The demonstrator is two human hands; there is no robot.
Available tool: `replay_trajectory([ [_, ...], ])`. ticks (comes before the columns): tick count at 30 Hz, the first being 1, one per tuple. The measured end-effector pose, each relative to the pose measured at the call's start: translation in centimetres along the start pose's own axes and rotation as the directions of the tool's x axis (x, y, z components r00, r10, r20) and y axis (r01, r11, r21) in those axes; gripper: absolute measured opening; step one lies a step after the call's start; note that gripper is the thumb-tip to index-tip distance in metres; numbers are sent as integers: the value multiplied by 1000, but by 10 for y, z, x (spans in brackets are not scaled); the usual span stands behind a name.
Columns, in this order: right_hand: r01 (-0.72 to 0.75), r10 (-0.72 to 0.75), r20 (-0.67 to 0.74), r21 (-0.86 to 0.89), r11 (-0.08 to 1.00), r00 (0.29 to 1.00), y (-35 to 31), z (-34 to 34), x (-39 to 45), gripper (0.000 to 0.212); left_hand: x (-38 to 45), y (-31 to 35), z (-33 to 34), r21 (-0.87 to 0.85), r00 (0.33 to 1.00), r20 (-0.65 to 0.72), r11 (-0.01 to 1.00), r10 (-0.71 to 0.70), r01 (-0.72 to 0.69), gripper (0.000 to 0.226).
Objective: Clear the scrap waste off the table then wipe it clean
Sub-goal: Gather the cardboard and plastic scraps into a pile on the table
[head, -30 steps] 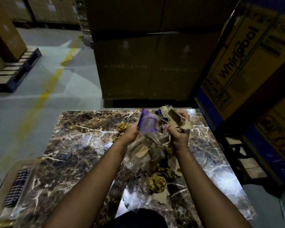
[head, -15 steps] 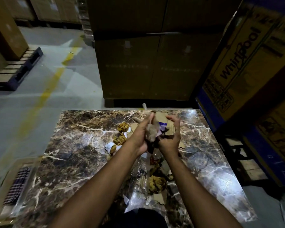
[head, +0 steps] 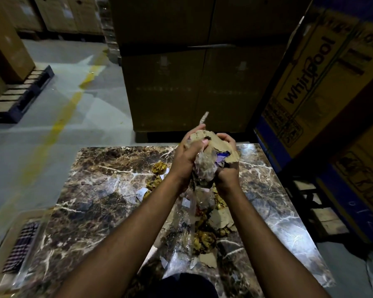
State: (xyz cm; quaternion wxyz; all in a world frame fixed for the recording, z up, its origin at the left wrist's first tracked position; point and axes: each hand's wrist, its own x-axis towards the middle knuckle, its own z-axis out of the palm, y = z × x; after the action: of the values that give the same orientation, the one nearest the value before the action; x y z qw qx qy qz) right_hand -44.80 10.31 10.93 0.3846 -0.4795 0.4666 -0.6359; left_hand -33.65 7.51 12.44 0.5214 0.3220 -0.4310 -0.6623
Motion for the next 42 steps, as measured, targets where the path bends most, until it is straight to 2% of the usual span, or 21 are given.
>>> replay_trajectory([
  [2,-126,127,-8,64,990,992,-8,1,2,51,2,9,3,13,1000,-5,1000,4,-4,47],
  [5,-328,329,16,121,937,944,-24,-1,14,21,8,26,11,25,999,-21,999,33,-33,43],
  [6,-356,356,23,131,925,934,-27,-1,18,24,9,33,14,36,998,-33,998,49,-48,40],
  [7,-373,373,24,145,917,927,-31,0,21,38,10,37,17,42,997,-47,997,66,-64,35],
  [9,-395,399,5,158,905,917,-36,2,23,61,10,42,22,50,993,-72,994,97,-93,27],
  [11,-402,406,0,140,905,914,-35,3,20,63,7,39,24,46,988,-98,993,117,-113,31],
  [12,-406,409,8,131,904,913,-33,1,18,55,4,36,24,38,986,-112,992,121,-118,36],
  [14,-427,429,12,120,896,903,-31,0,12,21,-2,28,26,7,980,-166,994,111,-111,44],
  [15,-441,443,12,123,889,896,-30,-1,9,12,-4,25,27,-9,976,-193,994,102,-105,46],
  [19,-460,460,32,149,876,887,-27,-6,1,10,-11,14,29,1,968,-232,995,94,-96,47],
  [22,-436,433,49,137,890,900,-15,-13,-4,20,-21,10,29,16,961,-253,994,111,-111,48],
  [25,-433,414,168,99,896,895,-15,-6,-15,38,-36,8,27,-13,928,-353,992,115,-128,51],
  [28,-407,376,248,83,910,893,-12,11,-25,7,-54,7,16,-36,834,-537,984,126,-172,65],
  [29,-374,342,268,77,924,901,-14,21,-30,3,-62,8,10,-26,796,-587,980,146,-198,63],
  [31,-305,266,340,66,950,902,-15,41,-42,10,-80,15,-5,23,724,-653,962,221,-273,37],
  [33,-247,198,434,58,967,879,-18,66,-57,31,-102,25,-22,65,656,-696,935,293,-348,25],
  [35,-221,160,507,62,973,847,-22,93,-78,16,-131,38,-40,87,584,-738,906,338,-414,31],
  [37,-205,123,556,88,975,822,-23,119,-98,32,-160,49,-58,124,525,-765,885,373,-449,41],
  [39,-176,74,622,104,979,780,-28,151,-127,42,-197,58,-82,160,453,-798,865,397,-476,35],
  [42,-153,32,744,95,984,668,-36,200,-181,45,-262,70,-121,189,339,-854,842,395,-505,25],
])
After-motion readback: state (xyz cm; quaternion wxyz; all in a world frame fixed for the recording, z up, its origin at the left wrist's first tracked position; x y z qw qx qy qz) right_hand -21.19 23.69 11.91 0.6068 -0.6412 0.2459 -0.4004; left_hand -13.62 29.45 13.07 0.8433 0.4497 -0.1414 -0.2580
